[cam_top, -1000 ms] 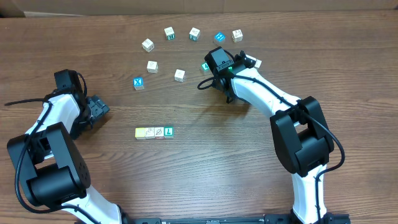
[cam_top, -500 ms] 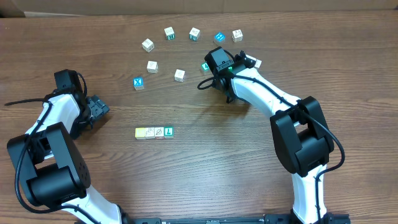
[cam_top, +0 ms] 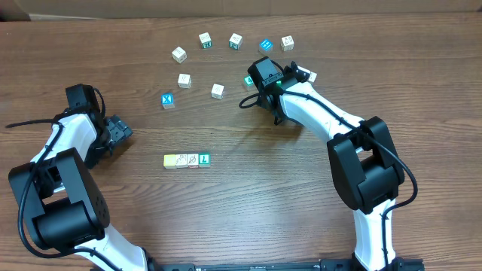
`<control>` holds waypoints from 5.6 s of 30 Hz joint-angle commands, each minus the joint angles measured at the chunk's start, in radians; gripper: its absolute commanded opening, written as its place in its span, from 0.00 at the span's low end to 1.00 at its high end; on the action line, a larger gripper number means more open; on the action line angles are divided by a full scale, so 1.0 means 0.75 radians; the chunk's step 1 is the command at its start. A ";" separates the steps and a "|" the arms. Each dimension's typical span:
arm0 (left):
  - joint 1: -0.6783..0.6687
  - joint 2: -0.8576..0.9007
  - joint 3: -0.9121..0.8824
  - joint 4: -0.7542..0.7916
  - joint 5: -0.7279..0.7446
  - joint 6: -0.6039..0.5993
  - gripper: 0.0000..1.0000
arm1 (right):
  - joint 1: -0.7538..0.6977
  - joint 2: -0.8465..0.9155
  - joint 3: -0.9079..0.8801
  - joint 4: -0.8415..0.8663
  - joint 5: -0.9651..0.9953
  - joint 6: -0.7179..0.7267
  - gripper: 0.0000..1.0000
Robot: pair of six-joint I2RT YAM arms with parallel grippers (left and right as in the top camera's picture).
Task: Form a horizontal line
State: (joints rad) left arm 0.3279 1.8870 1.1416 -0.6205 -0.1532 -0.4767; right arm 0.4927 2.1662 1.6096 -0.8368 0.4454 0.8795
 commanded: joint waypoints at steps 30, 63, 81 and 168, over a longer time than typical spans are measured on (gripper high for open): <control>-0.010 0.035 -0.009 -0.004 -0.009 -0.003 1.00 | -0.001 -0.038 -0.008 0.007 0.018 0.006 1.00; -0.010 -0.289 -0.009 -0.004 -0.008 -0.003 1.00 | -0.001 -0.038 -0.008 0.007 0.018 0.006 1.00; -0.120 -0.506 -0.009 -0.001 -0.095 0.121 1.00 | -0.001 -0.038 -0.008 0.007 0.018 0.006 1.00; -0.403 -1.595 -1.516 0.850 0.169 0.547 1.00 | -0.001 -0.038 -0.008 0.007 0.018 0.006 1.00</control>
State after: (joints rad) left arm 0.0322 0.7612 0.0082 0.0490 -0.0120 -0.0704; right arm 0.4923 2.1666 1.6096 -0.8330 0.4454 0.8791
